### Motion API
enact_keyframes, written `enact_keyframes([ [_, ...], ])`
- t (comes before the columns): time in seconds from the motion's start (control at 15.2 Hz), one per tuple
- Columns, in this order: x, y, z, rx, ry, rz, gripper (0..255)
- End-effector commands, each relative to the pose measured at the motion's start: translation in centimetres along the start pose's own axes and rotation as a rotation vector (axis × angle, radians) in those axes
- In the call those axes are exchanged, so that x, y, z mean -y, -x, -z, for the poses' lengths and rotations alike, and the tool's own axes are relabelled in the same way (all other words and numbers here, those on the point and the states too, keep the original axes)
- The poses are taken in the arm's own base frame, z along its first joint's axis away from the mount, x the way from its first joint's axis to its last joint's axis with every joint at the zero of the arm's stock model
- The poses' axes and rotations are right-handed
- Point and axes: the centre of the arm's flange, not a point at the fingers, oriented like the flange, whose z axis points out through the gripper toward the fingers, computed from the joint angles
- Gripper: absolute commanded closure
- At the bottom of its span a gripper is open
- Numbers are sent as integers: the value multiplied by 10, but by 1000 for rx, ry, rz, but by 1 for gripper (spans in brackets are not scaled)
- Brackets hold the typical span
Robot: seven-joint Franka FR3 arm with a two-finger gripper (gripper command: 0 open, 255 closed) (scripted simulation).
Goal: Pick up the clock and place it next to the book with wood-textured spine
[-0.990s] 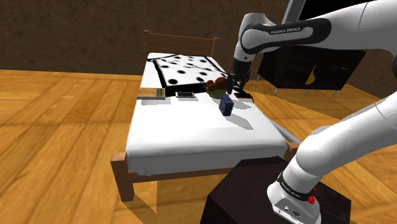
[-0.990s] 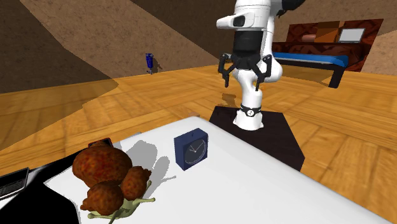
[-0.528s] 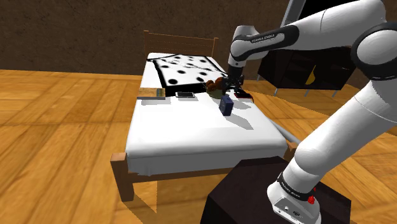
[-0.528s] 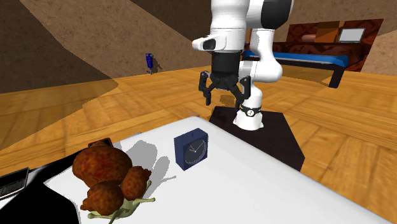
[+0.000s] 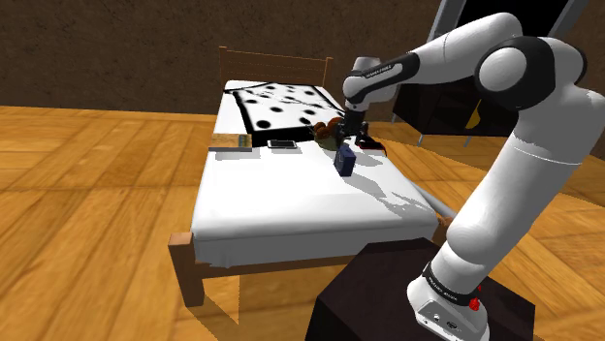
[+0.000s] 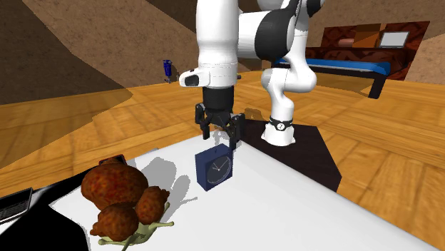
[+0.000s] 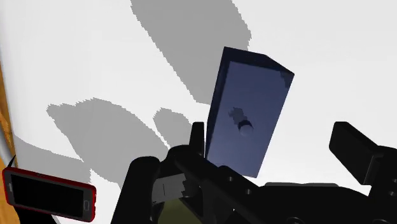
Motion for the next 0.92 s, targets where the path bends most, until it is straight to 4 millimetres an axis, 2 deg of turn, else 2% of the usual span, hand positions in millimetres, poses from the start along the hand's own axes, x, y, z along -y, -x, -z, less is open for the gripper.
enact_keyframes([
  [0.0, -13, -18, -19, 0, 0, -39, 0],
  [0.46, -13, -18, -56, 0, 0, -39, 0],
  [0.86, -13, -18, -59, 0, 0, -39, 0],
])
